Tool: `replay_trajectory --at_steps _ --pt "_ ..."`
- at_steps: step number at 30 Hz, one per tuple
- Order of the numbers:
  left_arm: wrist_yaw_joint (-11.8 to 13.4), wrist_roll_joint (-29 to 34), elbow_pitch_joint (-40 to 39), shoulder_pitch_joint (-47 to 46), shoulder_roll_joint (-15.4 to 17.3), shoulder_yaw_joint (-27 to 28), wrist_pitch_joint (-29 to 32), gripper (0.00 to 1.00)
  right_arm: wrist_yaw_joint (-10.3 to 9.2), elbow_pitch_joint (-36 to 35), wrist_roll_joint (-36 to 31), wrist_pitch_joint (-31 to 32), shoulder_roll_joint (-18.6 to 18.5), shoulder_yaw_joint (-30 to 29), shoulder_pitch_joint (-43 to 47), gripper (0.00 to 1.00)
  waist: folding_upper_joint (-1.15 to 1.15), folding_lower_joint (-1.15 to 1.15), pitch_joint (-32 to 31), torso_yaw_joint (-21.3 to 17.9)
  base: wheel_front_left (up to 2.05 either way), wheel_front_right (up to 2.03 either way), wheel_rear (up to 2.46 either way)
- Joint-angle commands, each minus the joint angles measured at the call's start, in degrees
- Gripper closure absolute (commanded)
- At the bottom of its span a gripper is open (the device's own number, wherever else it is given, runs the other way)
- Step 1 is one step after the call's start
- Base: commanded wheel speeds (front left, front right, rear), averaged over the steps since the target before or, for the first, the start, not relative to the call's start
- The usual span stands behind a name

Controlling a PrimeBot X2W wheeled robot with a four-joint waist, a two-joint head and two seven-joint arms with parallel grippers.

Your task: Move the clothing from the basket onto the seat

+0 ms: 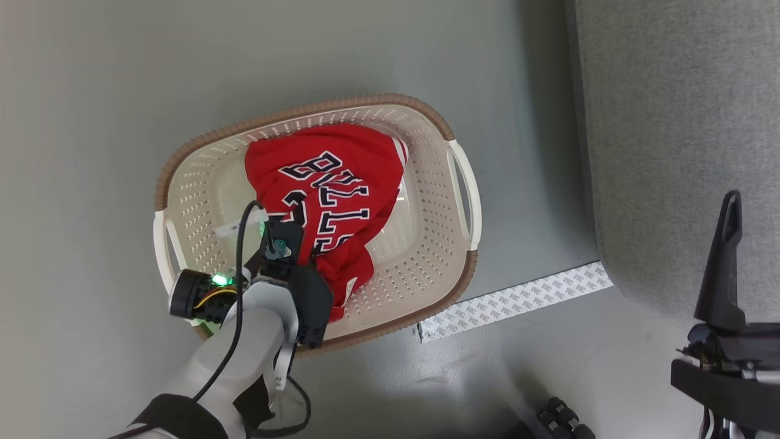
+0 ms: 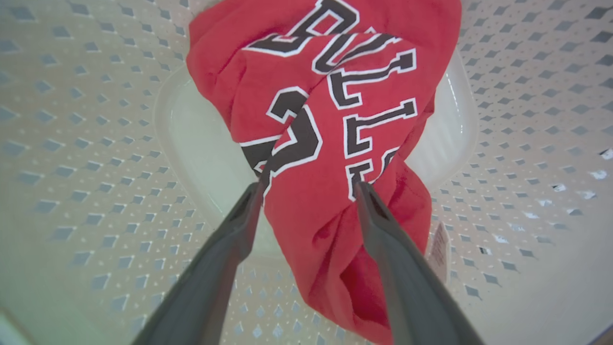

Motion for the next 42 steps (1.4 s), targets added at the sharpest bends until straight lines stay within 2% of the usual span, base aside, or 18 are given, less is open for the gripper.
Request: replay_trajectory --at_steps 1,5,16,24,32,39,42 --pt "0.09 -0.38 1.11 -0.55 0.36 -0.87 0.19 0.00 -0.02 -0.17 -0.44 -0.04 0.11 -0.28 0.68 0.00 0.00 0.00 0.52 0.06 0.00 0.00 0.00" --pt "0.31 -0.07 2.56 -1.55 0.43 -3.24 1.88 0.00 -0.02 -0.69 -0.32 -0.04 0.11 -0.09 1.71 0.00 0.00 0.00 1.35 0.21 0.00 0.00 0.00" --pt "-2.54 -2.43 2.06 -2.60 0.35 -5.19 0.25 0.00 -0.02 0.90 0.85 -0.04 0.10 1.53 -0.08 0.00 0.00 0.00 0.40 0.45 0.00 0.00 0.00" --pt "-4.61 -1.99 -0.64 -1.03 0.36 -5.87 2.35 0.00 -0.02 2.09 1.14 -0.04 0.10 2.24 -0.95 0.00 0.00 0.00 -2.06 0.96 0.00 0.00 0.00" --pt "-4.49 1.61 -3.45 -0.35 0.38 -6.00 8.08 0.00 -0.02 2.98 1.36 -0.04 0.10 2.05 -2.32 0.00 0.00 0.00 -3.41 1.95 0.00 0.00 0.00" --pt "-2.51 5.74 -3.23 0.05 0.34 -5.99 11.78 0.00 -0.02 2.55 1.18 -0.04 0.08 3.08 -2.70 0.00 0.00 0.00 -2.06 1.44 0.00 0.00 0.00" --pt "-2.83 7.37 -2.96 0.41 0.36 -5.99 13.58 0.00 -0.02 2.15 0.96 -0.04 0.09 3.02 -1.96 0.00 0.00 0.00 -1.26 1.24 0.00 0.00 0.00"
